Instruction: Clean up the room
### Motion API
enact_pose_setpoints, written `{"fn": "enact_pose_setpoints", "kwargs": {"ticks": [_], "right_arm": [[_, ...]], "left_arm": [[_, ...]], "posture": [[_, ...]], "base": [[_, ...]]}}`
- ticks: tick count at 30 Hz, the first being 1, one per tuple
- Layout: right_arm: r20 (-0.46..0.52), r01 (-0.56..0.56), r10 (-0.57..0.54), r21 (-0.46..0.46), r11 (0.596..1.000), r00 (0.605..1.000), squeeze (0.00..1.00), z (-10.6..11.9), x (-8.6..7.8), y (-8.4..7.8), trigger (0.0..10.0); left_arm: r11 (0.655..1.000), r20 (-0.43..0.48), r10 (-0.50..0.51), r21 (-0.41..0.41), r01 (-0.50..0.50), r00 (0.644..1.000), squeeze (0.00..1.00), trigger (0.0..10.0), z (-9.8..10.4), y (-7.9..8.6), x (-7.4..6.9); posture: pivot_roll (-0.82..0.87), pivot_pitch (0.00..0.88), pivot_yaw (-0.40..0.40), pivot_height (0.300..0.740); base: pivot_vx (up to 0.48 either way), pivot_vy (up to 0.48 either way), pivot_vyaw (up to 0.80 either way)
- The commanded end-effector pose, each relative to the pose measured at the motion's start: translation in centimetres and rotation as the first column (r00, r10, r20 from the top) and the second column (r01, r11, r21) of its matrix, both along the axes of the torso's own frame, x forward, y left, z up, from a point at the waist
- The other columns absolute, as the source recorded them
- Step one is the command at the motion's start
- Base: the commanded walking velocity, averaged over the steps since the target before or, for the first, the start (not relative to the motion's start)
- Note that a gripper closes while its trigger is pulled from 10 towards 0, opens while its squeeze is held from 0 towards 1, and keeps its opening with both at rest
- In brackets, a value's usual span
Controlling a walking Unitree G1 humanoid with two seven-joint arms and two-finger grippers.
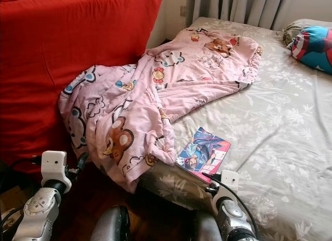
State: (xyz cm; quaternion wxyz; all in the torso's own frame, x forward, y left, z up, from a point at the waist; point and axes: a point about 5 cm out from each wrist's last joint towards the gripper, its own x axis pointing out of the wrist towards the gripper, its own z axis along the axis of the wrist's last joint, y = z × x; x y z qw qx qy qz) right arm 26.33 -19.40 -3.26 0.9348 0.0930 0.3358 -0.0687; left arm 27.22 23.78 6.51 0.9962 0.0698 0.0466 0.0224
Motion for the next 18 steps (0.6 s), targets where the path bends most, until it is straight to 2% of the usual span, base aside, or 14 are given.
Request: {"fn": "enact_pose_setpoints", "kwargs": {"ticks": [1,8,11,18], "right_arm": [[-0.021,0.007,-0.007,-0.001,1.0,1.0,0.0,-0.42,-0.54,-0.07,0.0],[-0.002,0.01,-0.01,-0.002,1.0,1.0,0.0,-0.23,-0.36,-0.17,0.0],[0.003,0.003,-0.003,-0.015,1.0,1.0,0.0,-0.16,-0.29,-0.17,0.0],[0.029,0.027,-0.026,-0.033,0.999,0.999,0.0,0.01,-0.28,-0.63,0.0]], "left_arm": [[1.0,-0.017,-0.004,0.004,0.004,1.0,0.0,10.0,-0.2,-0.01,0.05],[1.0,-0.021,-0.003,0.002,0.003,1.0,0.0,10.0,-0.38,-0.14,0.06],[0.999,-0.018,0.019,-0.026,-0.02,1.0,0.0,10.0,-0.46,-0.09,0.1],[1.0,-0.027,0.003,-0.015,-0.004,1.0,0.0,10.0,-0.79,-0.48,0.24]], "posture": [[0.04,0.09,0.009,0.595],[0.04,0.084,0.002,0.595],[0.04,0.082,-0.002,0.595],[0.02,0.07,-0.003,0.595]], "base": [[0.0,0.0,0.0],[0.0,0.0,0.0],[0.0,0.0,0.0],[0.0,0.0,0.0]]}}
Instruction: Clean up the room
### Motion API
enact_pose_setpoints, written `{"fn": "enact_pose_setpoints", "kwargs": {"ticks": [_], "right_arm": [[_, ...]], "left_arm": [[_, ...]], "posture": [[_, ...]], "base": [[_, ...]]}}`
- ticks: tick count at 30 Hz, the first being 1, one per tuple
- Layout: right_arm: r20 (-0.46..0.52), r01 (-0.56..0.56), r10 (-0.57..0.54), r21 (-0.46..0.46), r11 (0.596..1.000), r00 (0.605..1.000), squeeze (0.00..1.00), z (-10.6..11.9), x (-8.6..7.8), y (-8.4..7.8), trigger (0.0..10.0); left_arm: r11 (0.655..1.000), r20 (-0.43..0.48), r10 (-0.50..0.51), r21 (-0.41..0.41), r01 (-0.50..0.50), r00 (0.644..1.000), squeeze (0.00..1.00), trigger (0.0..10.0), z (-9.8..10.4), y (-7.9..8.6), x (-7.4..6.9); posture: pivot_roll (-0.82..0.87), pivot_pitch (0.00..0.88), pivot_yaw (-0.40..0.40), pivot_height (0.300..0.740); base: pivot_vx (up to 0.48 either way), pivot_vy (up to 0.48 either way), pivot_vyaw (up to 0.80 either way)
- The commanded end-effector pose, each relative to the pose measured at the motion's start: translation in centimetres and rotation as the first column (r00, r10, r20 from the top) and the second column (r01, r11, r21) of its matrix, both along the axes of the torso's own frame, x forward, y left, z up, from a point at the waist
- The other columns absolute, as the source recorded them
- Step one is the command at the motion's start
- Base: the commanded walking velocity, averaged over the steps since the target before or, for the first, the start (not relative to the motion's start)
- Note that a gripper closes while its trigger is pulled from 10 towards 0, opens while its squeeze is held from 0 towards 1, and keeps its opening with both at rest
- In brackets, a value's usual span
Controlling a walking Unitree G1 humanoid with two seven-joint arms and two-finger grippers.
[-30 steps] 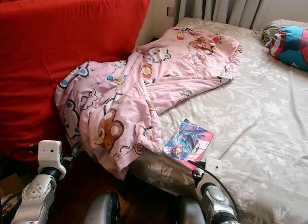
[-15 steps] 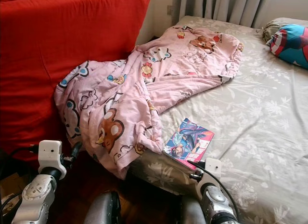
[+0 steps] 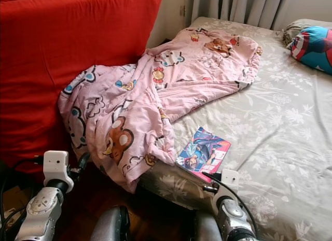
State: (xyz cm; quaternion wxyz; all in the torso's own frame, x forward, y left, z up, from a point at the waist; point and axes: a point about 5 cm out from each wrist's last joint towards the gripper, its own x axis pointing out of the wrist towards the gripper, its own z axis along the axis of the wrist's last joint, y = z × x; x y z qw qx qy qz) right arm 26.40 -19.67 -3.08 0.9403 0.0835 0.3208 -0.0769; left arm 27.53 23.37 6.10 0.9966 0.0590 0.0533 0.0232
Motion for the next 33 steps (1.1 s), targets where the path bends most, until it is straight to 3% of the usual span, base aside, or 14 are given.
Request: {"fn": "enact_pose_setpoints", "kwargs": {"ticks": [1,11,12,24,25,26,27,28,33], "right_arm": [[0.004,0.022,-0.022,-0.011,1.0,1.0,0.0,-0.2,-0.4,-0.4,0.0],[0.174,0.036,-0.025,-0.057,0.998,0.984,0.0,1.0,-0.1,-0.8,0.0],[0.224,0.059,-0.045,-0.057,0.997,0.973,0.0,1.4,-0.2,-1.1,0.0],[0.434,0.079,-0.02,-0.119,0.99,0.9,0.0,3.3,-1.9,-1.3,0.0],[0.471,0.062,0.002,-0.122,0.991,0.882,0.0,3.9,-2.1,-0.9,1.6],[0.479,0.057,0.009,-0.124,0.991,0.878,0.0,4.0,-2.1,-0.8,4.5],[0.489,0.05,0.016,-0.123,0.991,0.872,0.0,4.2,-2.2,-0.6,4.5],[0.501,0.044,0.023,-0.121,0.992,0.865,0.0,4.4,-2.2,-0.4,10.0],[0.5,-0.012,0.074,-0.127,0.992,0.863,0.0,4.6,-1.6,0.2,10.0]], "left_arm": [[1.0,-0.016,0.002,0.006,-0.002,1.0,0.0,10.0,-0.5,0.0,-0.1],[0.999,-0.051,0.039,-0.01,-0.039,0.998,0.0,10.0,-1.3,0.7,0.3],[0.999,-0.073,0.047,-0.015,-0.048,0.996,0.0,10.0,-1.8,0.8,0.3],[0.991,-0.164,0.119,-0.037,-0.127,0.979,0.0,10.0,-3.5,2.5,-0.2],[0.991,-0.175,0.122,-0.033,-0.13,0.977,0.0,10.0,-3.6,2.7,-0.3],[0.991,-0.179,0.123,-0.032,-0.131,0.976,0.0,10.0,-3.7,2.7,-0.4],[0.991,-0.183,0.125,-0.031,-0.133,0.975,0.0,10.0,-3.8,2.8,-0.3],[0.99,-0.185,0.128,-0.032,-0.136,0.974,0.0,10.0,-3.8,2.9,-0.3],[0.988,-0.181,0.139,-0.047,-0.149,0.974,0.0,10.0,-3.9,2.7,0.0]], "posture": [[0.02,0.06,-0.001,0.595],[0.0,0.0,0.014,0.595],[-0.01,0.0,0.019,0.595],[-0.07,0.0,0.063,0.595],[-0.08,0.0,0.065,0.595],[-0.08,0.0,0.063,0.595],[-0.08,0.0,0.063,0.595],[-0.09,0.0,0.05,0.595],[-0.11,0.0,0.017,0.595]], "base": [[0.0,0.0,0.0],[0.0,0.0,0.0],[0.0,0.0,0.0],[0.0,0.0,0.0],[0.0,0.0,0.0],[0.0,0.0,0.0],[0.0,0.0,0.0],[0.0,0.0,0.0],[0.0,0.0,0.0]]}}
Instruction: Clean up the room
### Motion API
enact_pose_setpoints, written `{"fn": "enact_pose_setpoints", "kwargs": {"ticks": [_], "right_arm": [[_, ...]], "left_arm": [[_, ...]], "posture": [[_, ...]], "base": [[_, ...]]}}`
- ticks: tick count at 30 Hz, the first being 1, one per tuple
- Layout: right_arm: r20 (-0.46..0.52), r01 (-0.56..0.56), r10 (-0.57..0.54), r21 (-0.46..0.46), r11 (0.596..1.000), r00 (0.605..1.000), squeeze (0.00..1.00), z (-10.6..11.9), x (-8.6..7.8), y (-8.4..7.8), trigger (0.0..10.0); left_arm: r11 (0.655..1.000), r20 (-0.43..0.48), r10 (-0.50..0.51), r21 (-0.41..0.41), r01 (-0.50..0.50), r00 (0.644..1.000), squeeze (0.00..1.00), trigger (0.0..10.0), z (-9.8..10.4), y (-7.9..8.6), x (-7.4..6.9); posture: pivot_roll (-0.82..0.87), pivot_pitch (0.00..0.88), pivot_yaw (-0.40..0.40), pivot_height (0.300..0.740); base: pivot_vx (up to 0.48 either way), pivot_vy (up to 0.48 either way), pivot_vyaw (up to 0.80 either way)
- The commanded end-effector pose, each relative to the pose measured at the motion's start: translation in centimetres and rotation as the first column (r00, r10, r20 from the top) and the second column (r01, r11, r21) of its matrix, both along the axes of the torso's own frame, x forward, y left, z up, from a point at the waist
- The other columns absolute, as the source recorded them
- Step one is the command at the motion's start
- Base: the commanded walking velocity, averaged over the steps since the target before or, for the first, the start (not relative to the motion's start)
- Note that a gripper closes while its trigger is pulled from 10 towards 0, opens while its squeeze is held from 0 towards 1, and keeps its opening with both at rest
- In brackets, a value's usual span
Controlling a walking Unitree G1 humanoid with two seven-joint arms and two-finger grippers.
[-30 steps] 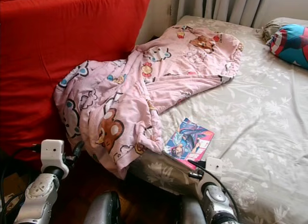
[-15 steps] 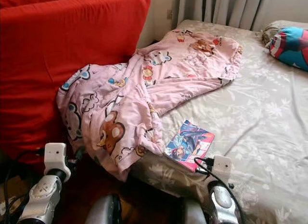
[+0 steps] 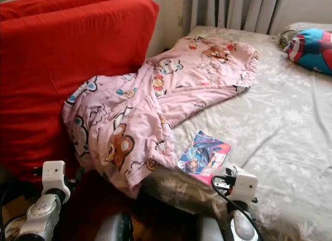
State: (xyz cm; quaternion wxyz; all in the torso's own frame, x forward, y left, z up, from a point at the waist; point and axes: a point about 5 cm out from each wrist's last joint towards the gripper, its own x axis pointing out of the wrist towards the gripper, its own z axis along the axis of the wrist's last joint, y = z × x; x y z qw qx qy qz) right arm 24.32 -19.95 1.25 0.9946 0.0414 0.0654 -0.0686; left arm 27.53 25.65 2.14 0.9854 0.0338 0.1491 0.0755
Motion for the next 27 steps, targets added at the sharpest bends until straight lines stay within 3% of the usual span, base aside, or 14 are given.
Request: {"fn": "enact_pose_setpoints", "kwargs": {"ticks": [1,5,11,14,15,18,24,27], "right_arm": [[0.009,-0.048,0.048,-0.012,0.999,0.999,0.0,0.3,0.6,0.4,10.0],[-0.022,-0.058,0.058,-0.008,0.998,0.998,0.0,0.1,0.8,-0.2,10.0],[-0.179,-0.018,0.021,0.021,1.0,0.984,0.0,-2.0,0.6,-2.3,10.0],[-0.291,0.003,0.0,0.01,1.0,0.957,0.0,-3.3,0.0,-2.9,10.0],[-0.36,-0.005,0.007,0.007,1.0,0.933,0.0,-4.1,-0.4,-2.8,10.0],[-0.408,-0.031,0.033,0.012,0.999,0.912,0.0,-4.8,-0.7,-2.3,10.0],[-0.55,-0.007,0.028,0.042,0.999,0.835,0.0,-6.7,-2.0,-1.3,10.0],[-0.602,-0.087,0.085,0.026,0.996,0.794,0.0,-7.4,-2.7,-0.3,10.0]], "left_arm": [[1.0,0.007,0.028,-0.012,-0.028,1.0,0.0,10.0,0.0,0.3,0.0],[0.999,0.0,0.036,-0.035,-0.036,0.999,0.0,10.0,-0.7,-0.3,-0.3],[0.996,-0.061,0.039,-0.081,-0.044,0.997,0.0,10.0,-2.4,-1.9,-1.1],[0.995,-0.094,0.031,-0.095,-0.04,0.995,0.0,10.0,-3.2,-2.6,-1.5],[0.995,-0.125,0.018,-0.096,-0.031,0.992,0.0,10.0,-3.7,-3.1,-1.7],[0.995,-0.156,0.004,-0.094,-0.019,0.988,0.0,10.0,-4.0,-3.6,-1.8],[0.995,-0.251,0.037,-0.085,-0.06,0.967,0.0,10.0,-5.0,-2.8,-2.5],[0.992,-0.316,0.061,-0.087,-0.093,0.947,0.0,10.0,-5.8,-2.5,-3.5]], "posture": [[-0.11,0.0,0.015,0.595],[-0.09,0.0,0.006,0.595],[-0.04,0.0,-0.03,0.595],[-0.03,0.0,-0.051,0.615],[-0.01,0.0,-0.065,0.625],[0.02,0.0,-0.067,0.64],[0.06,0.0,-0.108,0.675],[0.05,0.0,-0.091,0.695]], "base": [[0.0,0.0,0.0],[0.0,0.0,0.0],[0.0,0.0,0.0],[0.0,0.0,0.0],[0.0,0.0,0.0],[0.0,0.0,0.0],[0.0,0.0,0.0],[0.0,0.0,0.0]]}}
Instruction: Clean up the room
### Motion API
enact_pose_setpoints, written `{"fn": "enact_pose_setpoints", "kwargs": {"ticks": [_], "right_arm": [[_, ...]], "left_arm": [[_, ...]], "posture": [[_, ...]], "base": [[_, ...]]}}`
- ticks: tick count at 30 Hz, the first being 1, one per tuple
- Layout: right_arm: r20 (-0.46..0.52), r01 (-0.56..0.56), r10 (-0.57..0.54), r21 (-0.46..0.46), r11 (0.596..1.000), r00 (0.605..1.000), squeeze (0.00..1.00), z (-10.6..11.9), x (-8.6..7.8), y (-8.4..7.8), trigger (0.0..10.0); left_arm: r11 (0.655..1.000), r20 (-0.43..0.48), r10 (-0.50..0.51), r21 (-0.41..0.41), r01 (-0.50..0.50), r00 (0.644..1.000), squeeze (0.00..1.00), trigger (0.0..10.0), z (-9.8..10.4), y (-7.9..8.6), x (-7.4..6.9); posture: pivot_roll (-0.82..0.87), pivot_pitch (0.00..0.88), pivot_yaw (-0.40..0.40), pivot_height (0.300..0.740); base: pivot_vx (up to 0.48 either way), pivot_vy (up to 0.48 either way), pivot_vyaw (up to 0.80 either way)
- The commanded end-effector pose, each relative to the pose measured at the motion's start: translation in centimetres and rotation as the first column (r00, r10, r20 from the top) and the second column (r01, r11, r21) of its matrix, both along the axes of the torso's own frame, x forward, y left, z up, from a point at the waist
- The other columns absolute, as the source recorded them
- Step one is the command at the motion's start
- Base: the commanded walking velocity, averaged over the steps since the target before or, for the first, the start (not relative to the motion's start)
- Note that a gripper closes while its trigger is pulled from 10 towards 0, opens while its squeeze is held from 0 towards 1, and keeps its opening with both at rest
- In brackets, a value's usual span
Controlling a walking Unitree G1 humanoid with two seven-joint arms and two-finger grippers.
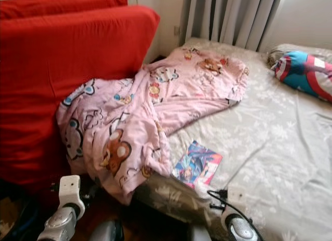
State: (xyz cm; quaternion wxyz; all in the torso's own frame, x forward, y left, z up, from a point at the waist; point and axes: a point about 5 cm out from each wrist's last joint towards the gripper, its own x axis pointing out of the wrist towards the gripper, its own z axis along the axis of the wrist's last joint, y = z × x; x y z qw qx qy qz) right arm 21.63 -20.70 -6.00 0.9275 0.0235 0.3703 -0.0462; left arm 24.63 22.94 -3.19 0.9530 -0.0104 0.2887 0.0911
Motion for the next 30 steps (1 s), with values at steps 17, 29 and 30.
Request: {"fn": "enact_pose_setpoints", "kwargs": {"ticks": [17,29,30], "right_arm": [[-0.159,0.051,-0.045,0.036,0.998,0.986,0.0,-2.3,-3.5,1.0,10.0],[-0.185,0.079,-0.077,0.006,0.997,0.98,0.0,-2.3,-4.4,-1.3,10.0],[-0.183,0.079,-0.077,0.005,0.997,0.98,0.0,-2.3,-4.3,-1.4,10.0]], "left_arm": [[0.999,-0.198,-0.008,0.031,0.015,0.98,0.0,10.0,-1.8,0.6,-2.1],[0.999,-0.22,0.035,-0.013,-0.039,0.975,0.0,10.0,-2.7,-0.7,-3.0],[0.999,-0.217,0.034,-0.016,-0.038,0.976,0.0,10.0,-2.7,-0.7,-2.9]], "posture": [[-0.02,0.0,-0.055,0.74],[0.06,0.0,-0.159,0.74],[0.06,0.0,-0.159,0.74]], "base": [[0.0,0.0,0.0],[0.0,0.0,0.0],[0.0,0.0,0.0]]}}
